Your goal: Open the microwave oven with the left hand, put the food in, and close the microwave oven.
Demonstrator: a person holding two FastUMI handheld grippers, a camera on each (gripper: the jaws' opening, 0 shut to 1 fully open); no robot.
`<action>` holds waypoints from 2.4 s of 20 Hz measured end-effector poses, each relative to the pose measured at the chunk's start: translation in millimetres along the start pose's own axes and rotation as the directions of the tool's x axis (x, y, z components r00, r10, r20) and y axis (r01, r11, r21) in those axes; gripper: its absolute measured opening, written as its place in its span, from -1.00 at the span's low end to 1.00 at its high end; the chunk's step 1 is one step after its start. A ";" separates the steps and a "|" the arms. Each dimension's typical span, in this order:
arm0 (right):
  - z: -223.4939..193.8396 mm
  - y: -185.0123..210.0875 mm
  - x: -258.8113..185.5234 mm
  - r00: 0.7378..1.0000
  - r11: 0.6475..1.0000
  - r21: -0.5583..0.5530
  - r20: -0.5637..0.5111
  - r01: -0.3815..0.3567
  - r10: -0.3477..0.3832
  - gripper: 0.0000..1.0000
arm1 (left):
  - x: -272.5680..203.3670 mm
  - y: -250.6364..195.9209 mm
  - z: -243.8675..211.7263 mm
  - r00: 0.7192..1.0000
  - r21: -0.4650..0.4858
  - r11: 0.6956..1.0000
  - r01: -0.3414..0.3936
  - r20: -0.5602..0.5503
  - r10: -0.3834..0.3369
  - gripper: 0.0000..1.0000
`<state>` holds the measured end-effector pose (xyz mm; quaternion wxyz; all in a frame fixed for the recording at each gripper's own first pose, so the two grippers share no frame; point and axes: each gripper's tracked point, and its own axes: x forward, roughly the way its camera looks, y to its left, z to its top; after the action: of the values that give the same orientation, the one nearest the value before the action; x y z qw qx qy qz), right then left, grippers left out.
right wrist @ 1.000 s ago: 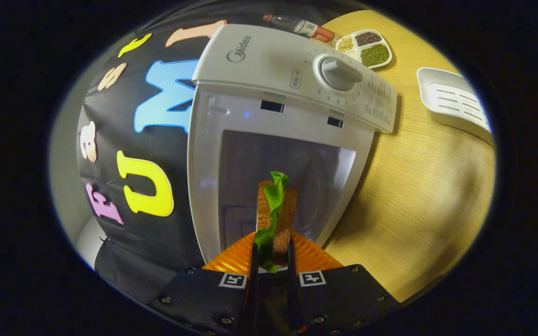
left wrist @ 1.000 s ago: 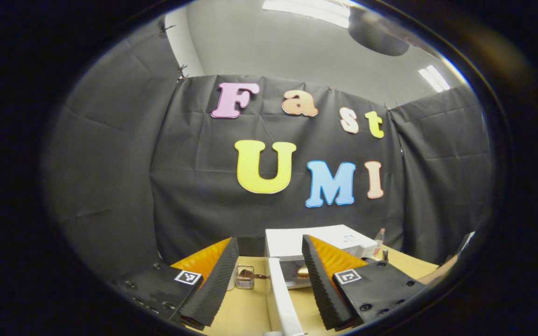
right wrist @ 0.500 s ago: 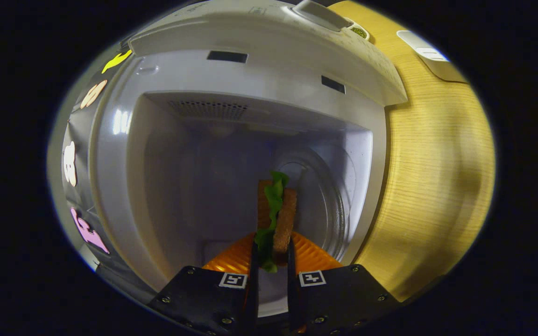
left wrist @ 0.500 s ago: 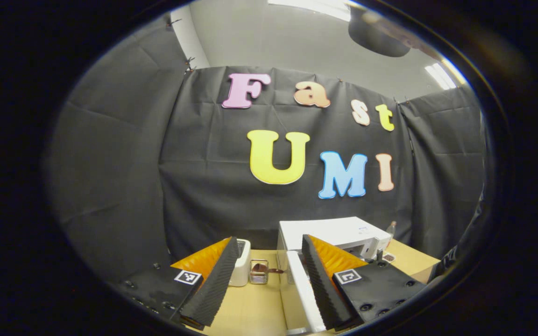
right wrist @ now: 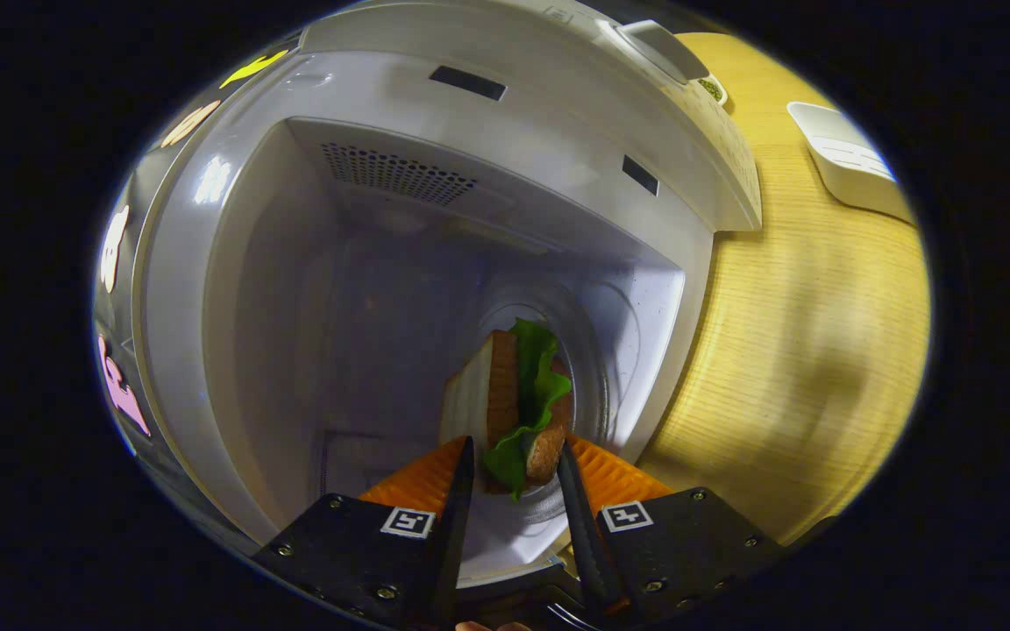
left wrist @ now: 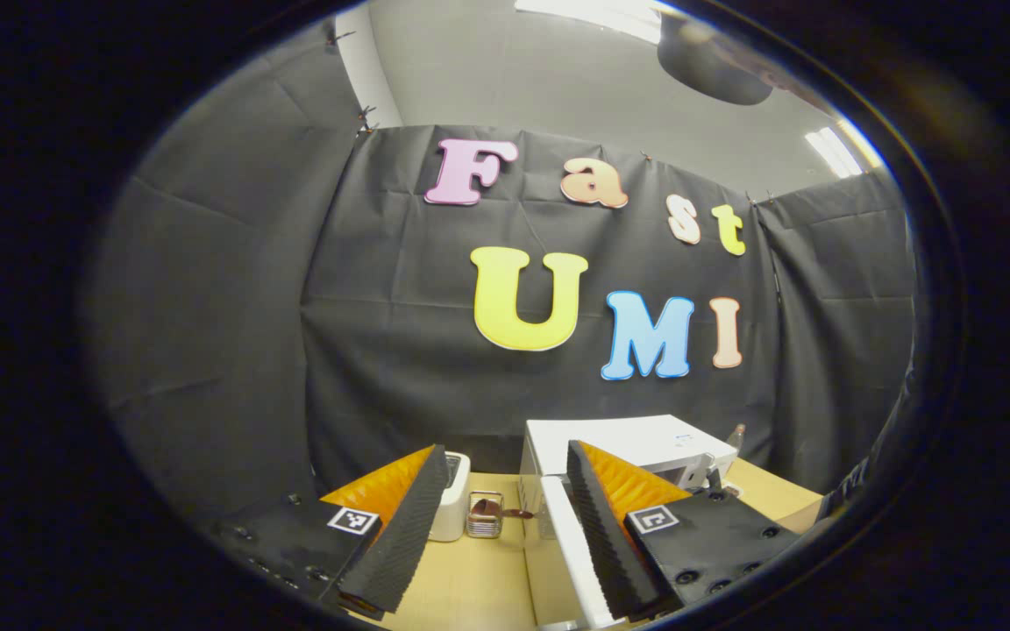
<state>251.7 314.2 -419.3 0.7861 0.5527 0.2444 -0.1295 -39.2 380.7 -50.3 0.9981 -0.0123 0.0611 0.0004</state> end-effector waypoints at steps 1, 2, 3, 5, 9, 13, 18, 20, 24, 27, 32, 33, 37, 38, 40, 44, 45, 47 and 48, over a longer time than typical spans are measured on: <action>2.9 -3.6 -5.2 1.000 1.000 -0.029 0.003 0.009 -0.009 0.09 | 2.8 -3.1 -1.0 1.000 0.002 1.000 0.005 -0.003 -0.005 0.73; 6.1 -9.1 -11.9 1.000 0.997 -0.067 0.002 0.025 -0.025 0.09 | 3.9 -9.1 -1.0 1.000 0.002 1.000 0.016 -0.004 -0.016 0.77; 7.2 -12.0 -16.5 1.000 0.995 -0.097 0.002 0.028 -0.028 0.12 | 4.9 -14.4 -0.7 1.000 0.006 1.000 0.027 -0.001 -0.027 0.76; 10.8 -11.2 -32.8 1.000 0.987 -0.161 0.000 0.010 -0.010 0.23 | 7.0 -21.4 -1.2 0.999 0.014 0.999 0.042 -0.001 -0.042 0.76; 15.2 -5.8 -70.0 0.999 0.954 -0.296 -0.024 -0.052 0.047 0.23 | 15.0 -43.5 0.0 0.997 -0.001 0.997 0.078 0.012 -0.078 0.72; 40.7 0.7 -113.1 0.996 0.901 -0.427 -0.016 -0.082 0.083 0.22 | 24.4 -65.4 2.5 0.995 -0.004 0.995 0.102 0.020 -0.102 0.76; 91.7 37.6 -182.1 0.978 0.744 -0.656 0.041 -0.128 0.204 0.22 | 31.5 -95.6 -6.1 0.992 -0.009 0.992 0.127 0.012 -0.127 0.76; 112.4 53.7 -212.3 0.965 0.685 -0.716 0.066 -0.132 0.255 0.23 | 33.5 -110.4 -10.1 0.990 -0.032 0.990 0.139 0.005 -0.139 0.76; 143.5 75.2 -265.2 0.941 0.565 -0.815 0.079 -0.128 0.328 0.22 | 37.6 -137.2 -9.1 0.988 -0.049 0.987 0.156 0.014 -0.155 0.72; 166.4 79.2 -299.7 0.924 0.493 -0.865 0.111 -0.091 0.366 0.22 | 41.0 -152.3 -8.8 0.988 -0.049 0.986 0.157 0.015 -0.156 0.77; 203.0 81.2 -341.5 0.899 0.441 -0.897 0.164 -0.035 0.406 0.96 | 40.6 -167.3 -6.2 0.985 -0.032 0.984 0.175 0.015 -0.174 0.73; 208.4 82.8 -347.7 0.894 0.440 -0.898 0.174 -0.028 0.413 0.96 | 41.1 -167.5 -9.4 0.985 -0.028 0.985 0.172 0.012 -0.171 0.73; 230.6 87.4 -365.4 0.879 0.413 -0.911 0.201 0.006 0.432 0.96 | 35.5 -159.8 -10.2 0.989 -0.036 0.989 0.146 0.021 -0.145 0.89; 235.2 91.3 -369.3 0.873 0.406 -0.914 0.208 0.012 0.441 0.95 | 34.3 -158.5 -12.3 0.991 -0.034 0.990 0.134 0.017 -0.134 0.92; 242.5 95.9 -376.9 0.864 0.396 -0.918 0.212 0.016 0.457 0.95 | 33.6 -154.1 -15.9 0.994 -0.033 0.993 0.112 0.014 -0.112 0.94; 247.6 108.7 -381.5 0.847 0.366 -0.931 0.208 0.017 0.489 0.95 | 24.1 -142.7 -25.8 0.996 -0.032 0.995 0.090 -0.021 -0.091 0.92; 248.6 110.3 -379.7 0.845 0.358 -0.934 0.208 0.021 0.492 0.95 | 20.6 -139.3 -30.8 0.995 -0.027 0.995 0.091 -0.036 -0.092 0.86; 248.7 115.9 -379.6 0.840 0.356 -0.934 0.205 0.016 0.502 0.96 | 13.0 -130.2 -38.5 0.994 0.000 0.996 0.084 -0.063 -0.084 0.19; 248.7 119.0 -380.1 0.837 0.357 -0.934 0.205 0.012 0.507 0.96 | 8.1 -120.6 -43.2 0.995 0.020 0.998 0.064 -0.074 -0.062 -0.15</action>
<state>46.1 99.3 -55.9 0.9996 0.0153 -0.0108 0.0228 -36.1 259.1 -91.2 0.9947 -0.0033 0.0972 -0.0322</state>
